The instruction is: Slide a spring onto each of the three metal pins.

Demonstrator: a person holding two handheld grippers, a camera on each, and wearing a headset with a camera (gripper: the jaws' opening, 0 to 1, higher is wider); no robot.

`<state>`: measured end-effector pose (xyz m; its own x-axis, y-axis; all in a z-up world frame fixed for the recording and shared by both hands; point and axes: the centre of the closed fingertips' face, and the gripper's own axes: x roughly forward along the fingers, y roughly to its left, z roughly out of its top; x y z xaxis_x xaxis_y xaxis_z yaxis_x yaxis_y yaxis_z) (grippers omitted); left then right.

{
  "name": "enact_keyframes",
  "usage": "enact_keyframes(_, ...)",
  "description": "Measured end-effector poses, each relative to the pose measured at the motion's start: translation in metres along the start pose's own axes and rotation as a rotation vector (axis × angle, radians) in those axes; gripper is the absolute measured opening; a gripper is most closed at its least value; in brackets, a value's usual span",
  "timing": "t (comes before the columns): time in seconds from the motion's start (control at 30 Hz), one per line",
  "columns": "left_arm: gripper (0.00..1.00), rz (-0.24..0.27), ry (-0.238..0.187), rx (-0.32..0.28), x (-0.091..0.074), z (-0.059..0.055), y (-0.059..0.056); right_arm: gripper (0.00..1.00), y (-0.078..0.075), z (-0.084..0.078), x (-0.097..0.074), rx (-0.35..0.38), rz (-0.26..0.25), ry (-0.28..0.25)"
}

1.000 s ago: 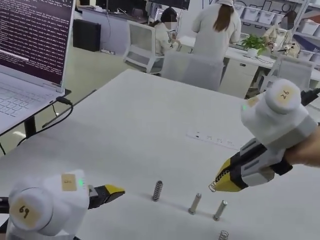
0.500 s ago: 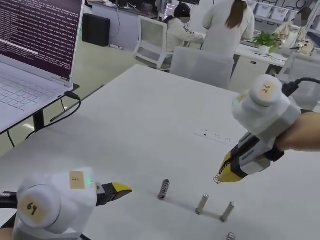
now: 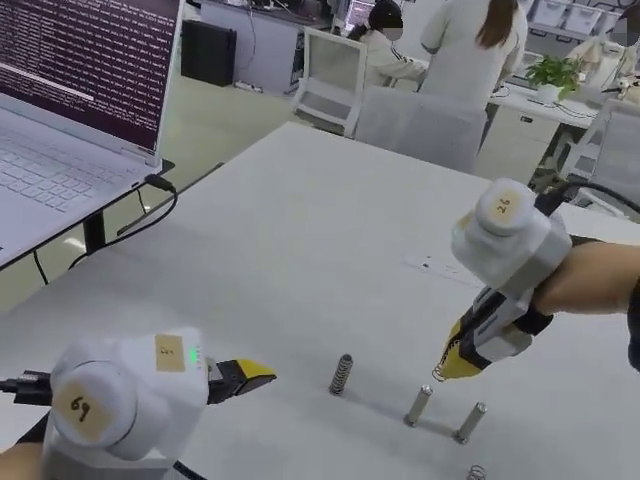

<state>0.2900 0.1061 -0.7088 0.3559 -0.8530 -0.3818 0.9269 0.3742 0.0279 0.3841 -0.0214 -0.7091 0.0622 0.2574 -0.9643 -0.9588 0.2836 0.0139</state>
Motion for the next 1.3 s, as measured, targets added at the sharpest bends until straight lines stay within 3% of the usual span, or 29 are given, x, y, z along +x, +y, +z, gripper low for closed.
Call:
enact_keyframes(0.5, 0.79, -0.007, 0.001, -0.008, 0.001, -0.002, -0.002, 0.08, -0.001, -0.001, 0.013, -0.008, 0.012, 0.017)
enact_keyframes(1.3, 0.78, -0.007, 0.002, -0.018, 0.0, -0.004, 0.0, 0.08, -0.003, -0.002, 0.019, -0.018, 0.017, 0.037)
